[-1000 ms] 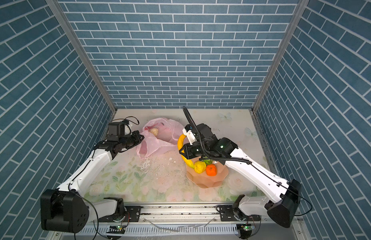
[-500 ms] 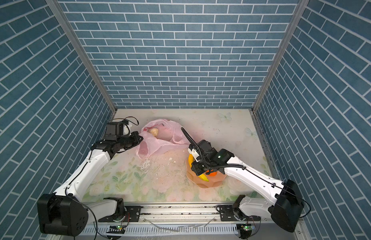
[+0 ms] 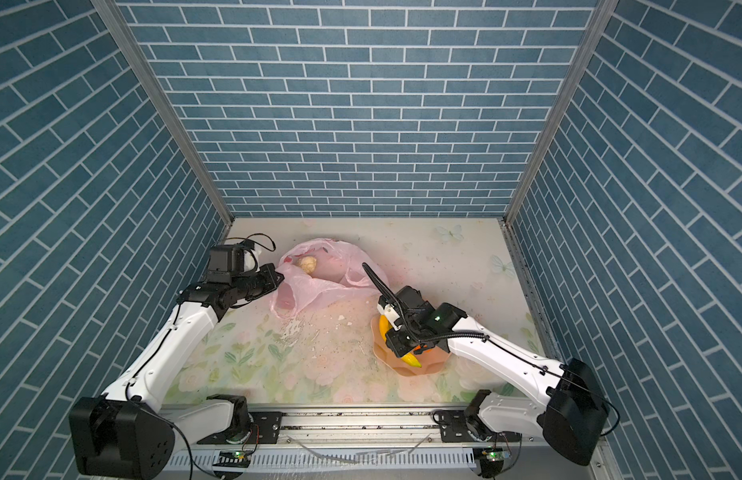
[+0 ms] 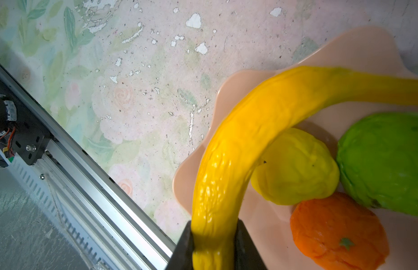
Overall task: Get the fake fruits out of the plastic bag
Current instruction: 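Carry the yellow banana over the peach bowl and lower it, then open the right gripper to release the banana into the bowl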
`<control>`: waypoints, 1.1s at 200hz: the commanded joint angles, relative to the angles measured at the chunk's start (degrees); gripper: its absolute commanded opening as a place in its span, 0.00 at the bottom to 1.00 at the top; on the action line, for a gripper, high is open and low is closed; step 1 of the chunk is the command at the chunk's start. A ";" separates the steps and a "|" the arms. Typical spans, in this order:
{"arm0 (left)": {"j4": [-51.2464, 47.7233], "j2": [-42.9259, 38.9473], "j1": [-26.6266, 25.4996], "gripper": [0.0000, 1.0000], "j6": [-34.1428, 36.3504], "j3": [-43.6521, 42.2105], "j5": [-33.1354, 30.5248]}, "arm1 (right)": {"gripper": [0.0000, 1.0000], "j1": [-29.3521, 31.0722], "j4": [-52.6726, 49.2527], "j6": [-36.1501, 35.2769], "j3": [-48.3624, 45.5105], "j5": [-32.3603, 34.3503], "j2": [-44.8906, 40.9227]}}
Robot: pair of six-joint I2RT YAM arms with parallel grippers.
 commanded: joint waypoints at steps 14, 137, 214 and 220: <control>-0.85 1.23 0.27 0.00 1.10 2.87 0.59 | 0.12 -0.06 1.30 -0.10 -2.65 1.92 1.41; -2.57 1.55 0.31 0.00 2.61 3.88 1.17 | 0.26 -0.09 3.22 1.39 -5.28 3.52 2.82; -4.13 0.85 0.24 0.00 3.21 4.76 0.93 | 0.31 -0.10 3.08 1.39 -5.98 3.91 2.66; -4.13 0.81 0.30 0.00 3.26 4.76 0.91 | 0.31 -0.08 3.01 1.41 -5.98 4.11 2.81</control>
